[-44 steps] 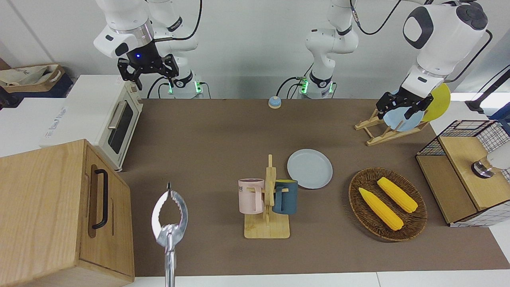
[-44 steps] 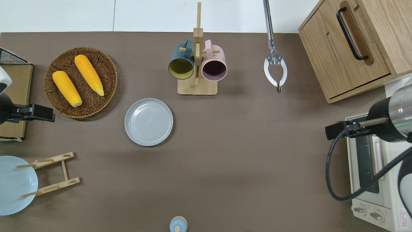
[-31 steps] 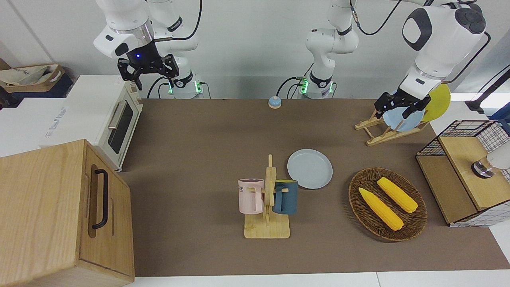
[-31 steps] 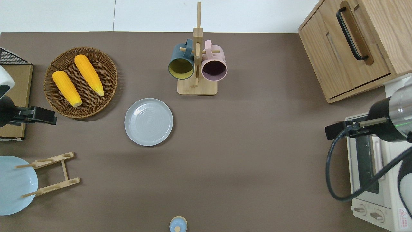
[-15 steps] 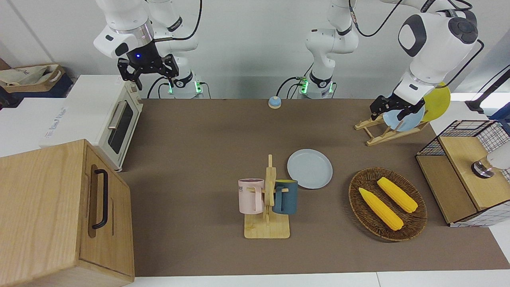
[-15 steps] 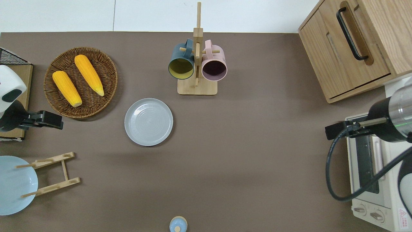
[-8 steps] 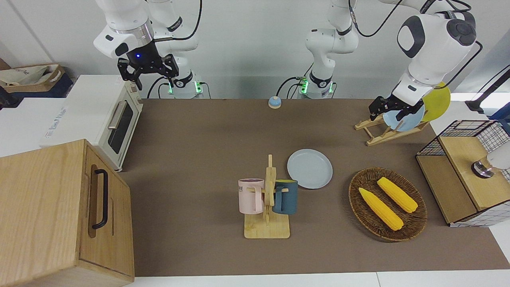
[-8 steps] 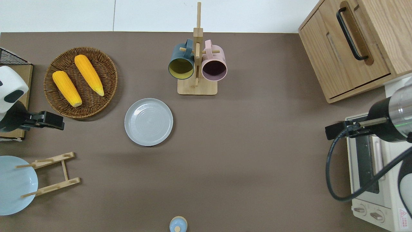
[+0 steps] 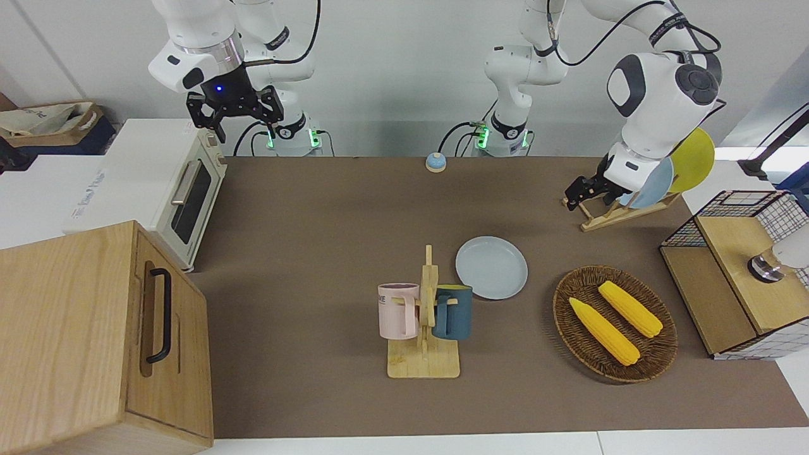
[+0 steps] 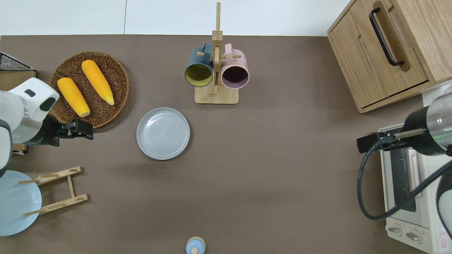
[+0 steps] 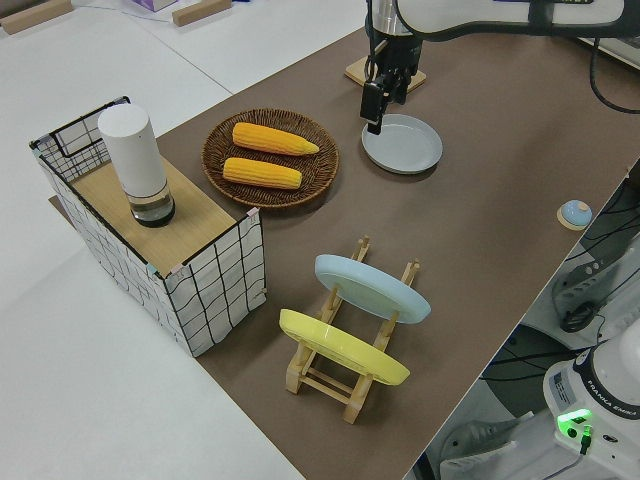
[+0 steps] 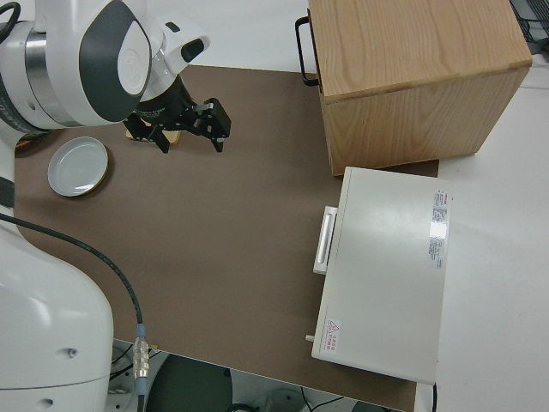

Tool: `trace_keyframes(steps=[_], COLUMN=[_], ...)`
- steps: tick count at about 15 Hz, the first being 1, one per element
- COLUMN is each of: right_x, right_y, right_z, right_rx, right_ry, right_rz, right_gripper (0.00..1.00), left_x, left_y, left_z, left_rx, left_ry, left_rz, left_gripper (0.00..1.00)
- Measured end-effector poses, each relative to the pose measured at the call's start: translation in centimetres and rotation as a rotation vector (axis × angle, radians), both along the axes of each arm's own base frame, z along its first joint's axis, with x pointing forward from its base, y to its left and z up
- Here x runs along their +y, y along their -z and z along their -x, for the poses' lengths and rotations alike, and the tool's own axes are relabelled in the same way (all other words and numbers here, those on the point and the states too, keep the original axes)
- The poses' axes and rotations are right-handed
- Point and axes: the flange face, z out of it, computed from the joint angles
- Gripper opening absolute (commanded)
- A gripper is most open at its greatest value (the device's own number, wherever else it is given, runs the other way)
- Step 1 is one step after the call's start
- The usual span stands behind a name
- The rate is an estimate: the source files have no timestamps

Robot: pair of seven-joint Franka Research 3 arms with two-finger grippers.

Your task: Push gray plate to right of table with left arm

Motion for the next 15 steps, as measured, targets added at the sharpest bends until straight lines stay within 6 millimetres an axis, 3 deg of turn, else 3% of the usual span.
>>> trace_keyframes(steps=[7,15], right_x=[0.0,0.0], right_y=[0.0,0.0], right_z=[0.0,0.0], right_rx=[0.0,0.0], right_ry=[0.0,0.0], right_rz=[0.0,0.0], right_gripper=[0.983,0.983], left_x=[-4.6,-8.3], left_y=[5.8,11.7], left_z=[0.6,2.5], left_rx=[-0.029,-0.062], left_ry=[-0.18,-0.3], left_rz=[-0.004,-0.01], left_gripper=[0.99,0.99])
